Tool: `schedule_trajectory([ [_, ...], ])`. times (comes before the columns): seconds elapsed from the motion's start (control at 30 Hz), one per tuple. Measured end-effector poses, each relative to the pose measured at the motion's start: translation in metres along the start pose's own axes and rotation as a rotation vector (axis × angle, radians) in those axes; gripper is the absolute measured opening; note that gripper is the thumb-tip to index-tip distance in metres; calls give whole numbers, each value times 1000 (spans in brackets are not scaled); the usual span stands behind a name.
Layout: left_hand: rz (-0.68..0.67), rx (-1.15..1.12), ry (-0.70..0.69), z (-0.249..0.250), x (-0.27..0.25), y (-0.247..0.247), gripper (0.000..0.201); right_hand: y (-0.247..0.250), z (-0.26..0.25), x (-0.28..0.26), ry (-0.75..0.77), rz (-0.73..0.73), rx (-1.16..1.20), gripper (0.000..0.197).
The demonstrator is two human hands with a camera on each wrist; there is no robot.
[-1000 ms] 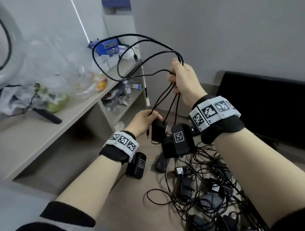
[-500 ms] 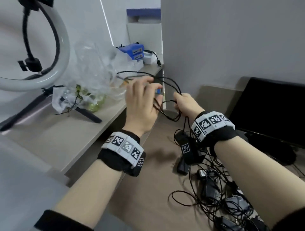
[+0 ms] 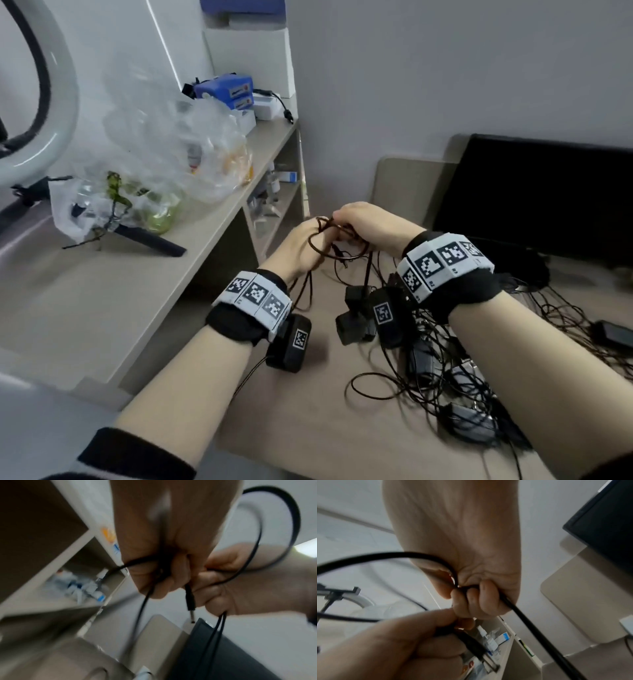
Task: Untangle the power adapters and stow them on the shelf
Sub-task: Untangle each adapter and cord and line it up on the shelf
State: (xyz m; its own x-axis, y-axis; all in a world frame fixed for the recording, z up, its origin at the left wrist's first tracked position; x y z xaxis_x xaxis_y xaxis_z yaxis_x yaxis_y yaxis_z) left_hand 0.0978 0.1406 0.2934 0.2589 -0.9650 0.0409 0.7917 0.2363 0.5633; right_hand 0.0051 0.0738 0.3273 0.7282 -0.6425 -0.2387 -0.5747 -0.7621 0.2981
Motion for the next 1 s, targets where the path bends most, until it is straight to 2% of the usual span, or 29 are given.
schedule_trajectory([
  [0.1, -78, -121, 39, 6, 5, -6, 24, 6, 7, 0, 12, 42, -22, 28],
  [0.2, -155, -107, 19, 12, 12, -16, 9, 17, 10, 3, 37, 116, -5, 30],
  [0.33, -233, -248, 107, 10, 19, -37, 5, 22, 13, 9, 28, 101, -1, 29],
  [0.37, -243, -250, 140, 7, 22, -43, 6, 22, 14, 9, 27, 82, -14, 29],
  [0.47, -280, -153, 242, -3, 28, -57, 28, 20, 18, 13, 25, -6, -111, 28],
  [0.53, -268, -200, 314, -5, 27, -57, 28, 20, 18, 15, 6, -58, -132, 27],
  [0.6, -263, -203, 296, -7, 28, -53, 25, 23, 19, 19, 3, -113, -31, 28],
  [0.7, -177, -265, 298, -15, 29, -37, 32, 32, 26, 29, 15, -184, 358, 33],
  [0.77, -145, -340, 281, -17, 29, -23, 35, 37, 48, 45, -45, -169, 593, 24],
  [0.8, -136, -348, 271, -17, 28, -17, 34, 36, 64, 53, -83, -148, 631, 21],
  [0.9, -88, -331, 253, -10, 29, -1, 31, 16, 117, 67, -223, -209, 440, 43],
  [1.0, -44, -360, 241, -7, 34, 11, 29, -15, 150, 67, -250, -385, 164, 85],
])
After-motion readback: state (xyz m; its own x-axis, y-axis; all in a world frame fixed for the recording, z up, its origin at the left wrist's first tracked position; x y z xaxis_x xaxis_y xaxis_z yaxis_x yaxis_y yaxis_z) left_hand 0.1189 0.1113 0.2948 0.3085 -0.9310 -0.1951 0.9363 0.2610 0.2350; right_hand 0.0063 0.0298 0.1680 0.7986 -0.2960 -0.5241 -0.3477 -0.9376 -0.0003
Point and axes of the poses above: each hand's wrist, its own x-axis towards the middle knuckle, its own y-axis out of the back of the hand, z = x × y, the point moved 3 cm from there along x, towards the middle knuckle, and after that the axes turned 12 degrees about x, right-handed, at the moved point
